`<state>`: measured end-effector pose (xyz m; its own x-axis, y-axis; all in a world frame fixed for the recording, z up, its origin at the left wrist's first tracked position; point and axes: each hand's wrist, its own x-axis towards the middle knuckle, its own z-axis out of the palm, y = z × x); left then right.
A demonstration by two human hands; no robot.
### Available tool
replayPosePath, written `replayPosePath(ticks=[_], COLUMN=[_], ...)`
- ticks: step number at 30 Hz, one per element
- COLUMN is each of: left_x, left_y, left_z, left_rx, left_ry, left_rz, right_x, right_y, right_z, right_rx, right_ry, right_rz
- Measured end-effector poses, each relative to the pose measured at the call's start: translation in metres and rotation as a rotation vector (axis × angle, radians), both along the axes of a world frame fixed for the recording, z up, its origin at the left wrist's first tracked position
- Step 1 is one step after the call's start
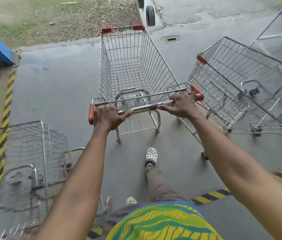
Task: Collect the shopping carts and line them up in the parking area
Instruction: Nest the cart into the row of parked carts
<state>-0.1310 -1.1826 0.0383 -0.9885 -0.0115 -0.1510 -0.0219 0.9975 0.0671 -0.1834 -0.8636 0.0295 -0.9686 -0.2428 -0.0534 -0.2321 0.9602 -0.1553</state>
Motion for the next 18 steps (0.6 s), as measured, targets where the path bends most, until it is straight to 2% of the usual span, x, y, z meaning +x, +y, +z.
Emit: replayPosePath(ticks=[8, 12, 18], left_x=[0.155, 0.217, 0.305], left_y=[-0.038, -0.057, -0.063], left_z=[0.003, -0.015, -0.016], left_rx=[-0.018, 0.070, 0.034], left_ry=[-0.009, -0.055, 0.041], left_rz=[0.060, 0.091, 0.111], right_x=[0.152, 0.215, 0.284], right_y=[-0.042, -0.055, -0.064], right_z=[0.001, 0.001, 0.003], right_rx=[0.037, -0.008, -0.094], right_ry=[0.000, 0.041, 0.010], right_rz=[0.004, 0.034, 0.097])
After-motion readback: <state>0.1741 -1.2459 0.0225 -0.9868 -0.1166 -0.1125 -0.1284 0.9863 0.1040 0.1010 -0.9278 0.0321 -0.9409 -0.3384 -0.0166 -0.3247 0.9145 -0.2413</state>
